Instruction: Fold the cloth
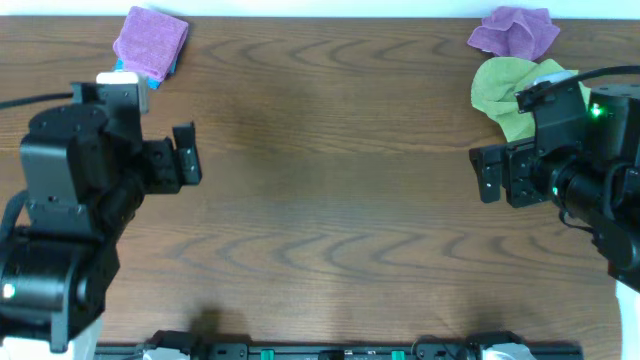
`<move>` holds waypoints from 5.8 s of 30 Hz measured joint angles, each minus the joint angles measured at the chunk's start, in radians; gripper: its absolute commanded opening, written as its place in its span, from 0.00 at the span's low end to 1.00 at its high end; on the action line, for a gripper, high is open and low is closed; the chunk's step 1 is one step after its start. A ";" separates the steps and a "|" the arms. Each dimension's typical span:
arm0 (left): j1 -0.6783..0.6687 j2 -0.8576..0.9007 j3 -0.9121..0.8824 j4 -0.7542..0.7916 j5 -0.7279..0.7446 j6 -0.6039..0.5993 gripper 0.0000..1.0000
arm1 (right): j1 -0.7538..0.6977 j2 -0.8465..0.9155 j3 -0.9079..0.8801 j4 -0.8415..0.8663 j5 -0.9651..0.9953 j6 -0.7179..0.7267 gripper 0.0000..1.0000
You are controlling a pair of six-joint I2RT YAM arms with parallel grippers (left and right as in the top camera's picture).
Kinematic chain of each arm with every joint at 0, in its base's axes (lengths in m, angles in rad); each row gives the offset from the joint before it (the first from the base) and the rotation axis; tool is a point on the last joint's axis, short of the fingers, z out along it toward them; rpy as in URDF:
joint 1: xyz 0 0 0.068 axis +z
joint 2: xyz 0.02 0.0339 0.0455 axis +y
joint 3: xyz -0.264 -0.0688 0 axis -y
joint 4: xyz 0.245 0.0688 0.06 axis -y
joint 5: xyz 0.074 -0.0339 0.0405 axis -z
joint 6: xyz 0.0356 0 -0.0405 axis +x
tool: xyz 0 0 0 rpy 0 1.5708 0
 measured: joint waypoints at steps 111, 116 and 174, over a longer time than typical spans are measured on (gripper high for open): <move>0.148 -1.041 -1.469 0.809 -0.069 0.104 0.95 | 0.000 0.000 -0.003 -0.001 0.001 0.000 0.99; 0.148 -1.041 -1.469 0.809 -0.069 0.104 0.95 | 0.000 0.000 -0.003 0.001 0.010 -0.005 0.99; 0.148 -1.043 -1.471 0.815 -0.072 0.104 0.95 | -0.050 -1.199 -1.494 0.840 -0.030 -0.030 0.99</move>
